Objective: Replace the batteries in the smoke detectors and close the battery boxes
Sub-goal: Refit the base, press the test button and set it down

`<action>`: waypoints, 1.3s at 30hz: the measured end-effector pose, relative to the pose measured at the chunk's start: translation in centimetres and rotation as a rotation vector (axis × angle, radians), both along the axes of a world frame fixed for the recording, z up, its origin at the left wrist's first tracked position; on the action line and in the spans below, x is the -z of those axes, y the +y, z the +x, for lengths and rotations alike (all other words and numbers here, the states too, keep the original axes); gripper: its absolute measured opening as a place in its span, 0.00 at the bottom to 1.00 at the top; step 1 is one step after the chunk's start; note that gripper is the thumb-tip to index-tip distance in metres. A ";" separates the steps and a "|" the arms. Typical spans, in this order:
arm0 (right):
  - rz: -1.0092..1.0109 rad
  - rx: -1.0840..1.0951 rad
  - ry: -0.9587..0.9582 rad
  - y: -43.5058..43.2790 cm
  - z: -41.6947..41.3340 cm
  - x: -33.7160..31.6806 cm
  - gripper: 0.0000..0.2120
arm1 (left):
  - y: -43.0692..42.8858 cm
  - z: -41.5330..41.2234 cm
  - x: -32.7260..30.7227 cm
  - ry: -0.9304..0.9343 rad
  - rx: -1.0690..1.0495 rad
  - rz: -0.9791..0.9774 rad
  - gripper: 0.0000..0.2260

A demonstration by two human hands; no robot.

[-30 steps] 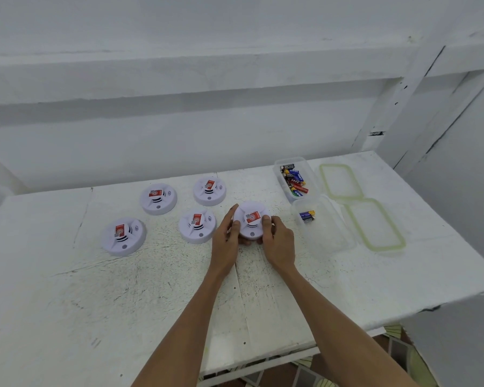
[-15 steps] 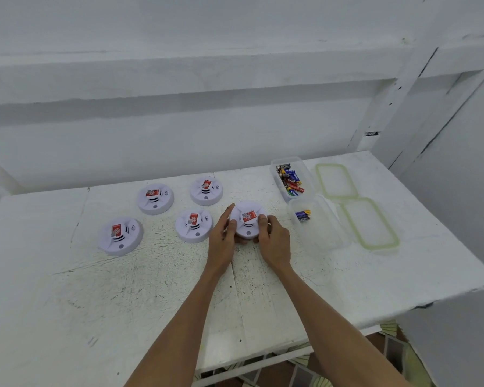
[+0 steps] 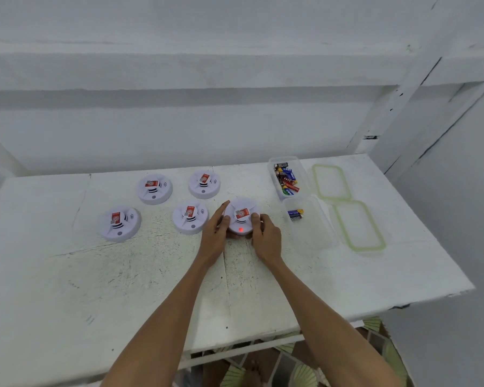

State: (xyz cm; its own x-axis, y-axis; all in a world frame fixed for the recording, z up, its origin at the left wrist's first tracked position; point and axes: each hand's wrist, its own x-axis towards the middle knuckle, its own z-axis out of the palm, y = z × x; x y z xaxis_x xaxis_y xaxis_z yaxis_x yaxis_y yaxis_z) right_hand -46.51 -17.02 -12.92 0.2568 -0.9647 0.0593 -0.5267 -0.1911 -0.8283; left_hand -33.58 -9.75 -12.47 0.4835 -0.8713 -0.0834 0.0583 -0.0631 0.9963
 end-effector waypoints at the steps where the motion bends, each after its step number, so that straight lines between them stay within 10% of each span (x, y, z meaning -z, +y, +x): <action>1: 0.016 -0.011 0.003 0.0 -0.1 -0.1 0.19 | 0.1 0.1 -0.2 0.018 0.027 0.006 0.19; 23: 0.181 0.031 -0.141 0.6 1.4 -3.4 0.20 | 0.0 4.1 -4.8 0.062 0.265 0.064 0.22; 39: 0.218 -0.126 -0.148 5.3 21.2 -7.3 0.20 | 7.9 22.5 -9.9 0.052 0.019 0.097 0.16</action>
State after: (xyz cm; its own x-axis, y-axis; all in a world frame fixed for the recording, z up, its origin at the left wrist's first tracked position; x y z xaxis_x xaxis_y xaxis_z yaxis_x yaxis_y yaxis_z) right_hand -25.29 -11.76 -5.65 0.3796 -0.9197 -0.1000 -0.3801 -0.0565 -0.9232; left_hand -11.06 -1.83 -2.59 0.4600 -0.8668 -0.1926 0.1073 -0.1611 0.9811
